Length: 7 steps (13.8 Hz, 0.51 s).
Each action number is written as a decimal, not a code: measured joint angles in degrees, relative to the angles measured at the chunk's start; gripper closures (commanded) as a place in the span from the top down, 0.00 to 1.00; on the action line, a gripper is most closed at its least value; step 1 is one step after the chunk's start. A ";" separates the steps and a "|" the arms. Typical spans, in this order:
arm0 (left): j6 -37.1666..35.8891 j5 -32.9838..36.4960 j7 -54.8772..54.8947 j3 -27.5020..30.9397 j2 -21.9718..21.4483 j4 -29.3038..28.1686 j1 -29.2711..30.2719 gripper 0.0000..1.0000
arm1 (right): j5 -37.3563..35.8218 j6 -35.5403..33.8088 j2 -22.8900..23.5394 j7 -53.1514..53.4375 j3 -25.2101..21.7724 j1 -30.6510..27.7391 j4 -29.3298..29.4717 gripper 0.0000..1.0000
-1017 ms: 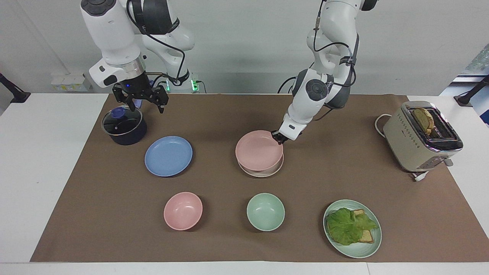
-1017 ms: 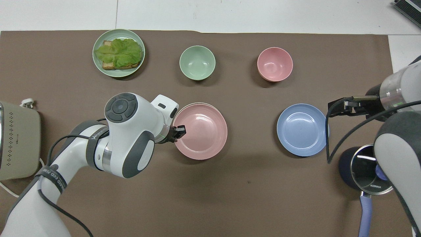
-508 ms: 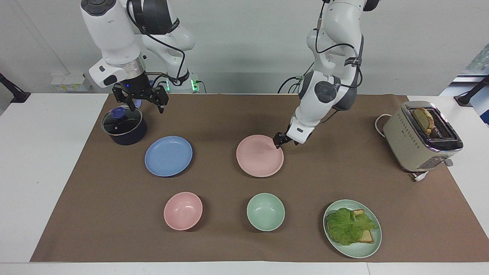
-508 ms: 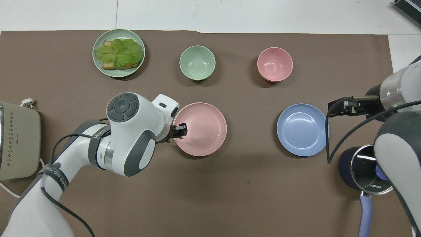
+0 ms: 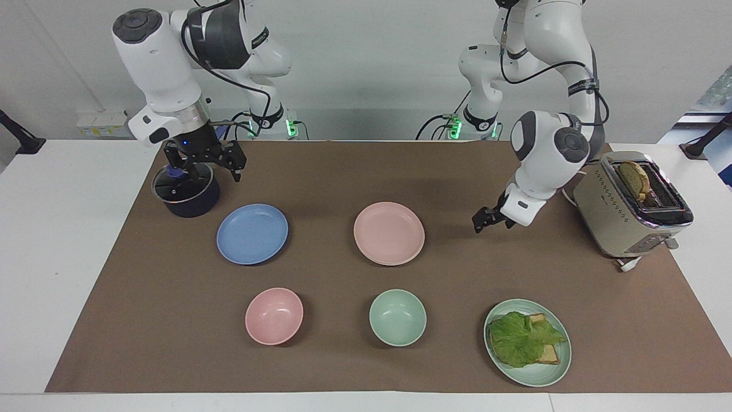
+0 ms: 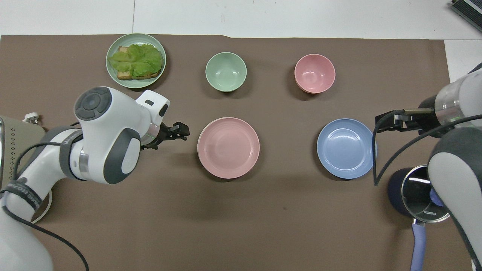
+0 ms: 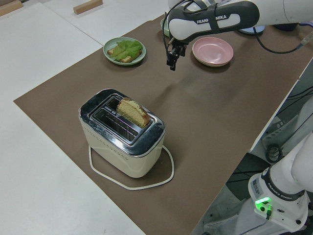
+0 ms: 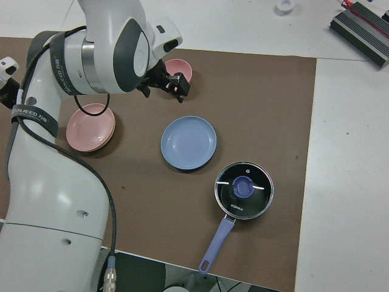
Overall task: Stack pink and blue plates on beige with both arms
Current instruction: 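Open the left gripper and withdraw while the right gripper reaches the blue plate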
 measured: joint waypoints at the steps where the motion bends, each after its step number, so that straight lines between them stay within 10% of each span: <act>1: -0.22 0.89 3.12 0.01 -0.62 0.12 2.06 1.00 | 0.46 4.29 0.09 -1.99 -0.01 -1.09 -3.59 1.00; 7: -8.43 3.57 12.96 0.07 -4.65 6.47 8.12 1.00 | 3.66 25.33 4.11 -8.30 -0.05 -2.83 -18.88 1.00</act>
